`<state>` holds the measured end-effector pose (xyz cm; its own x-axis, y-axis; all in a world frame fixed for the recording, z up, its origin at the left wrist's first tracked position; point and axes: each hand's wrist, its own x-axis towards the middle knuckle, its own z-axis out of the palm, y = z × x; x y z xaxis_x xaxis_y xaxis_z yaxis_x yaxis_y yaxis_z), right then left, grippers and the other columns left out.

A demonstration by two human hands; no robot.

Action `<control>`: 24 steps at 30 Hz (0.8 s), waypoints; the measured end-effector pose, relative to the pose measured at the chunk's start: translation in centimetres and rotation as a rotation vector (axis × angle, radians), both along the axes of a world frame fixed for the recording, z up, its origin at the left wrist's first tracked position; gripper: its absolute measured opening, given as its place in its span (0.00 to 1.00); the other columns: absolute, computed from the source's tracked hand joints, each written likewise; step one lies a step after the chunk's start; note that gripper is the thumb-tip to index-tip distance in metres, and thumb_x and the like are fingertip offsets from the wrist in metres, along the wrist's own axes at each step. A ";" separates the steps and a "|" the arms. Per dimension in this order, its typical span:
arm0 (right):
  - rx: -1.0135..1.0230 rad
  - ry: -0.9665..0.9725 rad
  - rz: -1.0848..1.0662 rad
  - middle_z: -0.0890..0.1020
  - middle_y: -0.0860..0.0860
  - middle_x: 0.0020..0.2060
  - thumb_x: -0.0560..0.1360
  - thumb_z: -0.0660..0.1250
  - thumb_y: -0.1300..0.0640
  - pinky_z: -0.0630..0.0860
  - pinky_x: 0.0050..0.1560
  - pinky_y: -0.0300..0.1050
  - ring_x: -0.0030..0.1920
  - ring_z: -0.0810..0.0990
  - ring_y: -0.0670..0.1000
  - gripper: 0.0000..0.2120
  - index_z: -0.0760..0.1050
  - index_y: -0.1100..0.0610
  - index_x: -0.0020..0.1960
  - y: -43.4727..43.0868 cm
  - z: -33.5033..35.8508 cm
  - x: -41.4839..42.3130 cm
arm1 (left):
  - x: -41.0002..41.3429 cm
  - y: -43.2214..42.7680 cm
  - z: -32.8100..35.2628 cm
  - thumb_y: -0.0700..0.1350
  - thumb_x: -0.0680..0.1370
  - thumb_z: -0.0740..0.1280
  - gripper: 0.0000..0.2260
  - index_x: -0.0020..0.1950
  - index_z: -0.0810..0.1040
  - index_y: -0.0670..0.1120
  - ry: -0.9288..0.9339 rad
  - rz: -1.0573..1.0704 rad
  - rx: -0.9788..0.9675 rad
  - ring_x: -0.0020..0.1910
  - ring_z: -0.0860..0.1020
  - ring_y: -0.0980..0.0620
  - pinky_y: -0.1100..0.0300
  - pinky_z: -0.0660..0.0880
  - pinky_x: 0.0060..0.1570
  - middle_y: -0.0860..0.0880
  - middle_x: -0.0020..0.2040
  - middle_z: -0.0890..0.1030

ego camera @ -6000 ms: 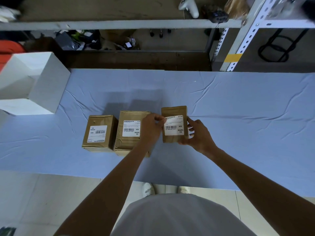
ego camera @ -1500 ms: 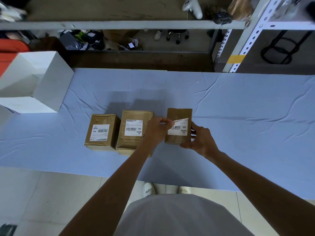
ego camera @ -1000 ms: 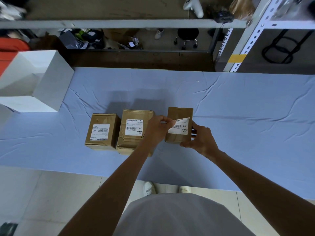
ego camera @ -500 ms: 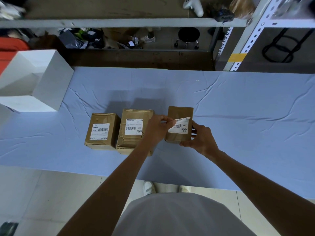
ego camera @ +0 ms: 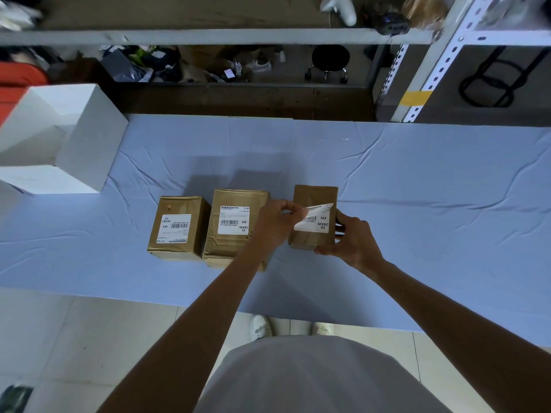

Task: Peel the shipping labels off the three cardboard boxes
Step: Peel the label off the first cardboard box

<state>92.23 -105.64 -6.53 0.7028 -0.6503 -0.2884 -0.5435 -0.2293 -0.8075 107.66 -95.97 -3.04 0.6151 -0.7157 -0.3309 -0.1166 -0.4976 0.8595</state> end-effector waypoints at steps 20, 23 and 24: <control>0.041 -0.034 0.027 0.81 0.47 0.55 0.57 0.83 0.60 0.75 0.40 0.25 0.47 0.81 0.45 0.43 0.69 0.54 0.69 -0.2 0.1 0.1 | 0.1 0.2 -0.1 0.49 0.74 0.70 0.06 0.45 0.82 0.47 0.031 0.023 0.020 0.47 0.81 0.52 0.59 0.75 0.50 0.47 0.48 0.84; 0.051 -0.044 0.033 0.82 0.47 0.55 0.57 0.83 0.60 0.76 0.43 0.26 0.49 0.82 0.46 0.43 0.70 0.54 0.69 -0.2 0.2 0.1 | 0.2 0.2 -0.1 0.49 0.74 0.71 0.06 0.45 0.82 0.47 0.044 0.033 0.021 0.48 0.81 0.50 0.56 0.75 0.52 0.47 0.48 0.84; 0.053 -0.049 0.035 0.82 0.47 0.55 0.57 0.82 0.60 0.76 0.43 0.27 0.49 0.82 0.46 0.43 0.69 0.54 0.69 -0.2 0.2 0.2 | 0.2 0.2 -0.1 0.49 0.74 0.71 0.06 0.45 0.82 0.47 0.045 0.034 0.018 0.48 0.81 0.50 0.56 0.76 0.52 0.46 0.48 0.84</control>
<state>92.40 -105.85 -6.36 0.7390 -0.6098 -0.2864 -0.4953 -0.2037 -0.8445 107.82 -95.76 -3.10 0.6234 -0.6882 -0.3712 -0.0605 -0.5158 0.8546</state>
